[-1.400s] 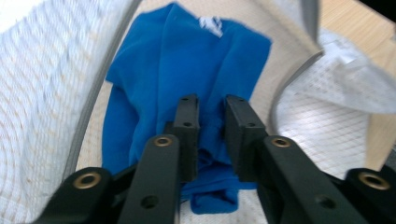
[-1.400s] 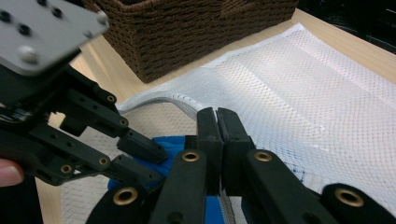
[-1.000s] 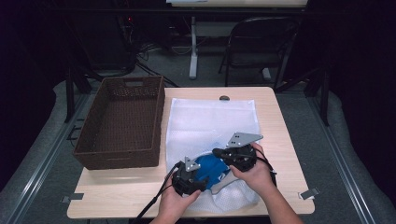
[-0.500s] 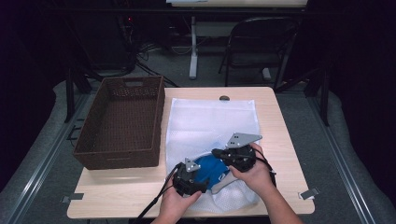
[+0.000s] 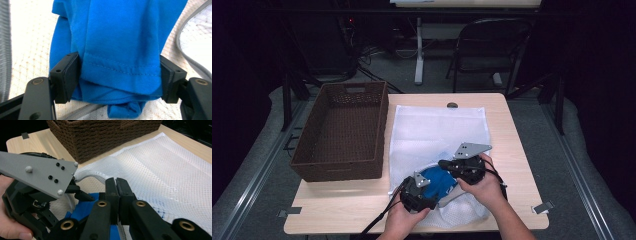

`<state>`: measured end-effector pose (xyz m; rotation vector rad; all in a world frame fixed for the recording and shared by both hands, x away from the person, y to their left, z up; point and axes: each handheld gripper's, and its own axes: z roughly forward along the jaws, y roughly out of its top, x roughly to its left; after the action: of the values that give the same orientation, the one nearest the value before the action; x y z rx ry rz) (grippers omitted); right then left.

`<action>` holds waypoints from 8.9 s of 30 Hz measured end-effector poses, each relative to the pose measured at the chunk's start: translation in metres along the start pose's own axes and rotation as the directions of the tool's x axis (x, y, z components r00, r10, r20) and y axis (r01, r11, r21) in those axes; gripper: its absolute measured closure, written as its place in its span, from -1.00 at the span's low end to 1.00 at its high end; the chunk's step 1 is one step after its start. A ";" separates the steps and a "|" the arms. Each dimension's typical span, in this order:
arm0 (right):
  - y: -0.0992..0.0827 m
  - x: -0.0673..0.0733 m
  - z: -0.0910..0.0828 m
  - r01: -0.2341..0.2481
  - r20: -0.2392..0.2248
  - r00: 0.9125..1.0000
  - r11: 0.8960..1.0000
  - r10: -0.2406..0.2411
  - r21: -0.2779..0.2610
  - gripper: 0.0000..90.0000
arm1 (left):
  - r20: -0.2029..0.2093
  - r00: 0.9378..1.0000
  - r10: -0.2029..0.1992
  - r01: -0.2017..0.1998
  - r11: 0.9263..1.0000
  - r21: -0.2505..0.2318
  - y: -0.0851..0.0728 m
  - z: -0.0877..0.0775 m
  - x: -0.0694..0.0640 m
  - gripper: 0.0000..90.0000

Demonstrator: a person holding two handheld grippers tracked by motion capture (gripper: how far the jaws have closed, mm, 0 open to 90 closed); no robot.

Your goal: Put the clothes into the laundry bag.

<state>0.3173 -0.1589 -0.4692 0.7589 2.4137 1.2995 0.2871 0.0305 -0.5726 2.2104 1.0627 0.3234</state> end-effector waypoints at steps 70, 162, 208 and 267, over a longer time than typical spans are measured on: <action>0.001 0.005 0.002 0.011 -0.011 1.000 1.000 -0.011 0.001 0.98 | 0.040 0.993 -0.112 0.116 0.982 -0.147 0.040 -0.012 0.022 0.65; -0.001 -0.003 -0.001 -0.008 -0.002 1.000 1.000 0.008 -0.003 0.98 | 0.103 0.987 -0.126 0.136 0.986 -0.096 0.034 -0.031 0.021 0.08; -0.006 0.008 -0.007 0.009 0.010 1.000 0.998 -0.010 0.055 0.98 | 0.019 0.991 -0.130 0.131 0.981 -0.146 -0.007 -0.102 0.065 0.06; -0.074 0.014 0.015 -0.048 -0.010 0.999 0.978 0.051 0.203 0.97 | -0.044 0.984 -0.174 0.167 0.978 -0.123 -0.039 -0.100 0.087 0.07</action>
<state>0.2898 -0.1745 -0.5396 0.8705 2.5831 1.0911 0.2722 0.1606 -0.5271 2.0001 1.2218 0.3630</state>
